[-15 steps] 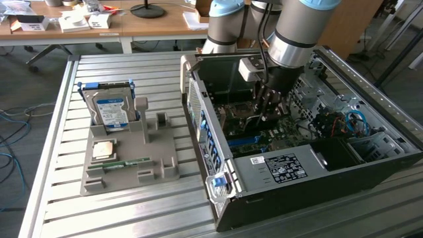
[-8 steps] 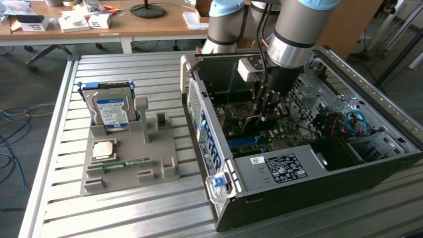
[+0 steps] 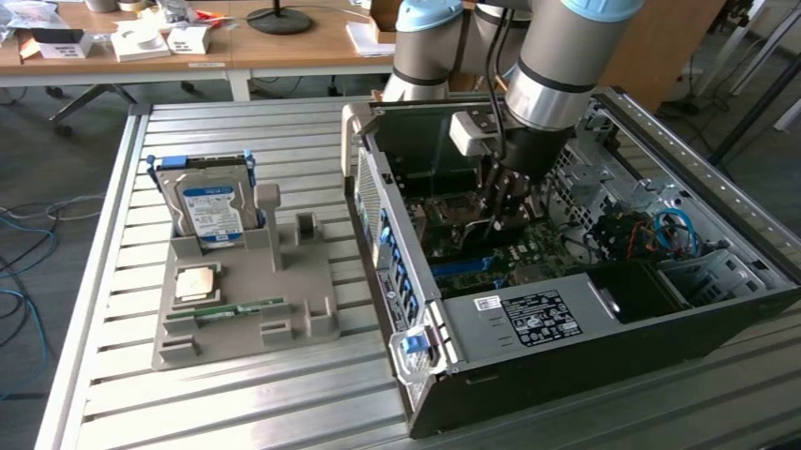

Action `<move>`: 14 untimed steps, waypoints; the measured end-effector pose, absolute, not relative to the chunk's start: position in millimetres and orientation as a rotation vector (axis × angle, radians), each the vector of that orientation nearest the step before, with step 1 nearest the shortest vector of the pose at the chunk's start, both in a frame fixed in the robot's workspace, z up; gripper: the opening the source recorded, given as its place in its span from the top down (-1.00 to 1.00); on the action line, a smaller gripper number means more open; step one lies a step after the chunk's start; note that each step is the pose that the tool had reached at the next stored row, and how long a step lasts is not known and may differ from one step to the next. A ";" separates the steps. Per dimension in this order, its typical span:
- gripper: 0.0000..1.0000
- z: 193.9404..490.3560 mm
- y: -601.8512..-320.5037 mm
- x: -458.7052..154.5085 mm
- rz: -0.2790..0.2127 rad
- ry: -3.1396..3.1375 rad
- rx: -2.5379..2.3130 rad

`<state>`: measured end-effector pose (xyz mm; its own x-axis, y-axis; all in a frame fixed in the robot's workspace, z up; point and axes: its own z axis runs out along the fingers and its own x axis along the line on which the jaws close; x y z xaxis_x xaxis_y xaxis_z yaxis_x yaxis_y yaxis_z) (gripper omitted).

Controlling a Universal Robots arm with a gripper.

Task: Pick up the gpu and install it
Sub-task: 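Insert the gpu into the slot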

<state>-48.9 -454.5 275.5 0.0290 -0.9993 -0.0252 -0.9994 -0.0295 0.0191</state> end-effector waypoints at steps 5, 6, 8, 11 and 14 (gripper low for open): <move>0.47 275.2 -454.4 -51.3 0.049 2.186 -2.250; 0.47 275.2 -454.4 -51.3 0.049 2.186 -2.250; 0.47 274.1 -454.5 -51.4 0.049 2.186 -2.250; 0.47 273.1 -454.6 -51.4 0.049 2.186 -2.251; 0.47 273.0 -454.6 -51.4 0.049 2.186 -2.250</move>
